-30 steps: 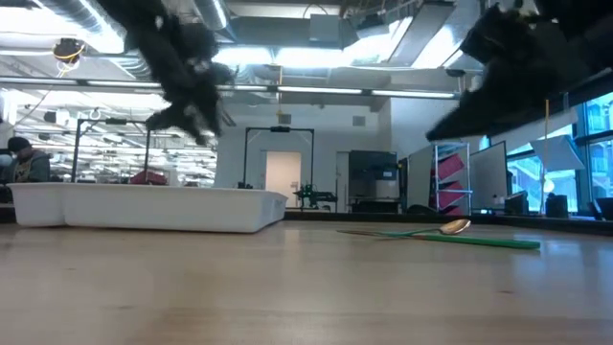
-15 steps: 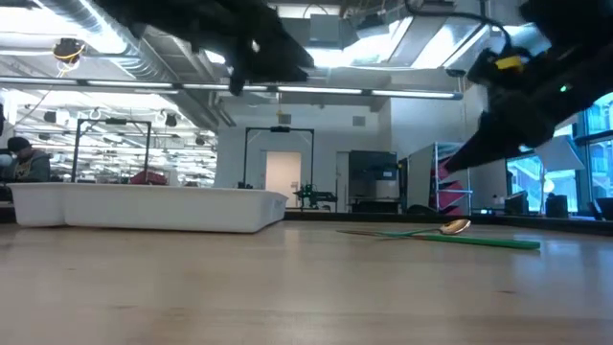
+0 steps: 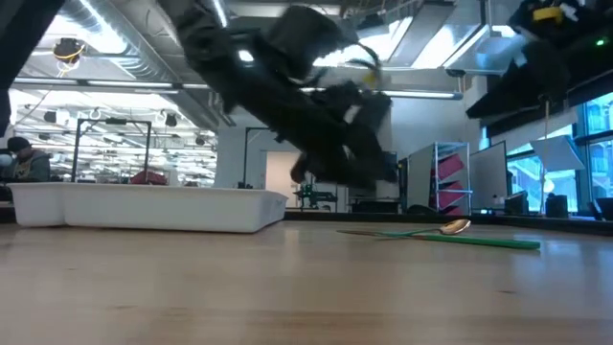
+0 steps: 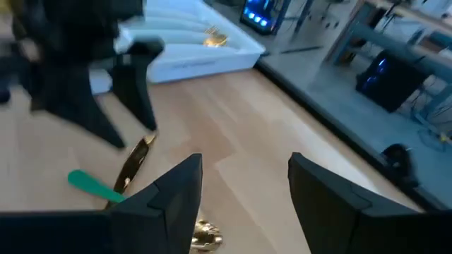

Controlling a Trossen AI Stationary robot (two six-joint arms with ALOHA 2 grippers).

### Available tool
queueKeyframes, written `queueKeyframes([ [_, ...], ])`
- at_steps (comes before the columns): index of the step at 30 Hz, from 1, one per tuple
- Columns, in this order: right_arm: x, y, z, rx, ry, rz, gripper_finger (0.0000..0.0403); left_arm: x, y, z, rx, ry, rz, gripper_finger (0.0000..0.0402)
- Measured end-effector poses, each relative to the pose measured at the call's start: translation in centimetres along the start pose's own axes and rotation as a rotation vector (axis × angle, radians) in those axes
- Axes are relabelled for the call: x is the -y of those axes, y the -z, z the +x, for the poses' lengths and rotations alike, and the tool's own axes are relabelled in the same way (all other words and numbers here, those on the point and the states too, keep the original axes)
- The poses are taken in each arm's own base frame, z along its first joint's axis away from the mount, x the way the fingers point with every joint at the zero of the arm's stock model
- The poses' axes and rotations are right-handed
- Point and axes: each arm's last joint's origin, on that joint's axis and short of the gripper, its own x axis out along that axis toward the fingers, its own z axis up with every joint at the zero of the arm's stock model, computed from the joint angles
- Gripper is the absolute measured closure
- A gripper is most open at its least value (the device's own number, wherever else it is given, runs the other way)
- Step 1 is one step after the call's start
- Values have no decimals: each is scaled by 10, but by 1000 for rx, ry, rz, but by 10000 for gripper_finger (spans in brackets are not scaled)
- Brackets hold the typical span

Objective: Sort silverware
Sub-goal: Put the green spoon into the white cutlery tray

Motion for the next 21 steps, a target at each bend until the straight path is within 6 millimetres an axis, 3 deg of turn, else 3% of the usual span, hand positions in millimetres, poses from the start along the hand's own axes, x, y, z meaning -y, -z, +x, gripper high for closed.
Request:
queueKeyframes([
  [4,2,-3,-6,52,18,18,197,7,-8,20,-44,-15,13,167],
  [8,1,-3,-6,65,27,41,197,14,-18,33,-58,102,13,153],
  [21,-2,-1,-5,30,-16,85,197,20,1,62,-84,82,101,219],
])
